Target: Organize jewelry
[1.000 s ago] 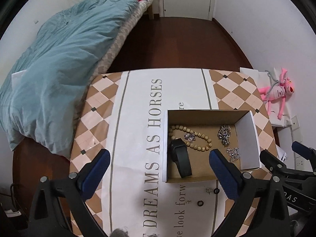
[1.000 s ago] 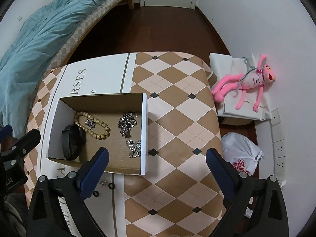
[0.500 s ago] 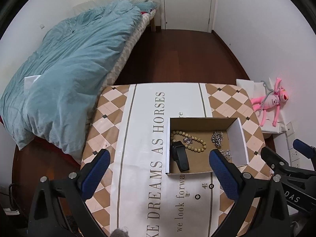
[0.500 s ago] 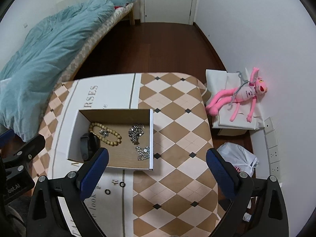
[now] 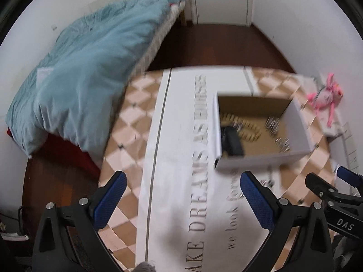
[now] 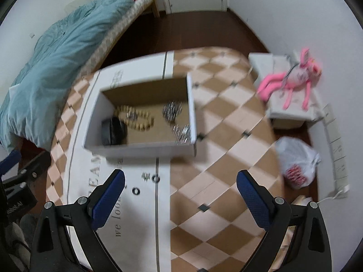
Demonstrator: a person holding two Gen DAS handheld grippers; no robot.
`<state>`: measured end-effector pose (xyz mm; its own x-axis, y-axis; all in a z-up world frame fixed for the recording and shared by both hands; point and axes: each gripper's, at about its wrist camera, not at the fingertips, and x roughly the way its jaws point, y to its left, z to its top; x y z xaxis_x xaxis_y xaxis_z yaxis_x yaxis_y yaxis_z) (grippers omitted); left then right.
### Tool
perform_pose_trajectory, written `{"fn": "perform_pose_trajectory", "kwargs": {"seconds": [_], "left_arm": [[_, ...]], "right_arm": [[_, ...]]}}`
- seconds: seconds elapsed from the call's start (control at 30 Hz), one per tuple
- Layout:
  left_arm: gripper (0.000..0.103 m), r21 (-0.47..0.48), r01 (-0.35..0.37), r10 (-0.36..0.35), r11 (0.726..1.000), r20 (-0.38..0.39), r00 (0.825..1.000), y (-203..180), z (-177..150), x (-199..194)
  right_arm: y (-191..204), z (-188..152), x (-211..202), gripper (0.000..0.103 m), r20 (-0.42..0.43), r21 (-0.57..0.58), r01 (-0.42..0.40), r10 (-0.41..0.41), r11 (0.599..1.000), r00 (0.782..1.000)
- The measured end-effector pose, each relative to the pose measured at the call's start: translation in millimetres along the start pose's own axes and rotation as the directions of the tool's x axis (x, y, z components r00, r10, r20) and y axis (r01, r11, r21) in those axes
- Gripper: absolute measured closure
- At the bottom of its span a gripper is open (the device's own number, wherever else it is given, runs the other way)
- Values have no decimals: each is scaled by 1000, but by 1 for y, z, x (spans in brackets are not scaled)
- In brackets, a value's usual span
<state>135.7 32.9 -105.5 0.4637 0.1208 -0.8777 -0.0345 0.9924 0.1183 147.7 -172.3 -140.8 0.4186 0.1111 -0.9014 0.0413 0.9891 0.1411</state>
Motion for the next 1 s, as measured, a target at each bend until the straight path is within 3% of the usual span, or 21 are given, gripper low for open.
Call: {"fn": "perform_pose_trajectory", "kwargs": {"seconds": [0.07, 0.13, 0.37, 0.5, 0.6, 0.63, 0.67, 0.8, 1.0], "left_arm": [[1, 1, -6, 6, 1000, -39, 999, -1, -11, 19], [1, 5, -17, 17, 1000, -84, 996, -1, -20, 36], [1, -1, -15, 15, 1000, -160, 987, 3, -42, 68], [1, 1, -10, 10, 1000, -181, 983, 1, -48, 75], [1, 4, -5, 6, 1000, -186, 982, -2, -50, 78], [1, 3, -4, 4, 1000, -187, 982, -3, -50, 79], [1, 2, -1, 2, 1000, -189, 982, -4, -50, 79], [1, -11, 24, -26, 1000, -182, 983, -12, -51, 78], [2, -16, 115, -116, 993, -146, 982, -37, -51, 73]], "right_arm": [[0, -12, 22, 22, -18, 7, -29, 29, 1000, 999], [1, -21, 40, 33, -35, 6, -49, 49, 999, 998], [21, -37, 80, 44, -29, -73, -77, 75, 994, 997], [37, -40, 86, 51, 3, -135, -42, 43, 990, 999], [46, -40, 89, 69, 27, -178, 4, 0, 984, 1000], [49, -39, 89, 84, 34, -189, 21, -15, 982, 999], [52, -40, 90, 90, 41, -207, 32, -24, 978, 999], [51, -40, 90, 90, 43, -214, 25, -16, 976, 999], [17, -43, 71, 90, 42, -105, 1, 3, 994, 999]]}}
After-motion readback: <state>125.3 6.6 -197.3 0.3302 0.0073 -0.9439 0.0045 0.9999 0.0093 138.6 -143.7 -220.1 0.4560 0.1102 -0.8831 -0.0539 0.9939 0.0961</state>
